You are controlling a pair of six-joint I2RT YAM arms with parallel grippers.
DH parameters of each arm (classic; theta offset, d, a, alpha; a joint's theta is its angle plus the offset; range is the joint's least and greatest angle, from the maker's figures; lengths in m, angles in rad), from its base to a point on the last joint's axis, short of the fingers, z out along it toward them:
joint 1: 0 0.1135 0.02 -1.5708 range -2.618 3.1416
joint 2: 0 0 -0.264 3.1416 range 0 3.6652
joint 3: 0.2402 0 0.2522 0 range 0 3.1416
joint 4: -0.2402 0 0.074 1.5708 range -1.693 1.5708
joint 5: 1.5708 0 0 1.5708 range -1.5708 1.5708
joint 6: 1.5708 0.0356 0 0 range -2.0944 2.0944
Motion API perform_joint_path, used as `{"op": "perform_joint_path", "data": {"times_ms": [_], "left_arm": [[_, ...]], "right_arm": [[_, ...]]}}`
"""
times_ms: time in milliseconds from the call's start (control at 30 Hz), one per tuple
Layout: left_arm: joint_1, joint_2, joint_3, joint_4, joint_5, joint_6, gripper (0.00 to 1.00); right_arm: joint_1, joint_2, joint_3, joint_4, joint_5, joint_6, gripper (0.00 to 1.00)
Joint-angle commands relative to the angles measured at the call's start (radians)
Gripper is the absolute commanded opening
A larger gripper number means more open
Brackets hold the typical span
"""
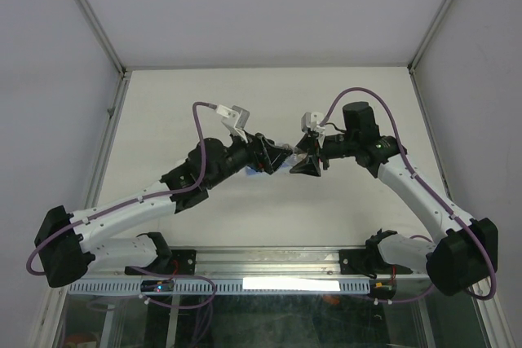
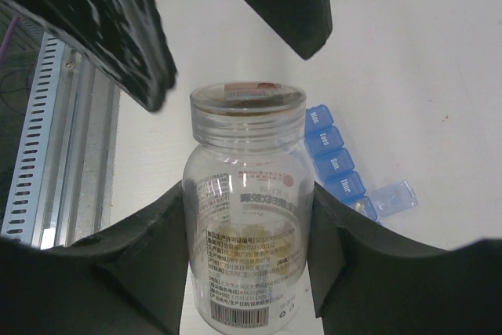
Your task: Sort the pills into containers
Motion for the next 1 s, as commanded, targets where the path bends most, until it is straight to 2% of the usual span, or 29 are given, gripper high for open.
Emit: {"op": "perform_joint_path", "data": {"times_ms": [0,333,500,567,667,833,867,933,967], "left_arm": [[-0.008,0.035,0.074,-0.031,0.015,0.041,0.73],[-0.008,0.086,0.089,-0.024,0.095,0.028,0.51],[-0.008,0.096,0.085,-0.017,0.137,0.069,0.31],[-0.006,0.103,0.074,0.013,0.233,0.144,0.21],[0.012,0.109,0.04,0.078,0.479,0.352,0.0],[0.095,0.108,-0.066,0.217,0.779,0.579,0.0],[0.116,0.114,-0.072,0.233,0.829,0.602,0.04],[0.158,0.122,-0.072,0.253,0.88,0.619,0.19],[0.175,0.123,-0.072,0.268,0.887,0.603,0.32]], "right_arm": [[-0.003,-0.009,0.024,0.046,-0.004,-0.001,0.0],[-0.003,-0.012,0.023,0.046,-0.002,0.001,0.0],[-0.003,-0.012,0.023,0.047,-0.005,0.001,0.0],[-0.003,-0.013,0.022,0.047,-0.005,0.001,0.0],[-0.003,-0.013,0.021,0.047,-0.007,0.001,0.0],[-0.003,-0.015,0.023,0.047,-0.007,0.001,0.0],[-0.003,-0.015,0.023,0.047,-0.007,0.001,0.0],[-0.003,-0.015,0.022,0.046,-0.007,0.001,0.0],[-0.002,-0.016,0.022,0.047,-0.007,0.001,0.0]]}}
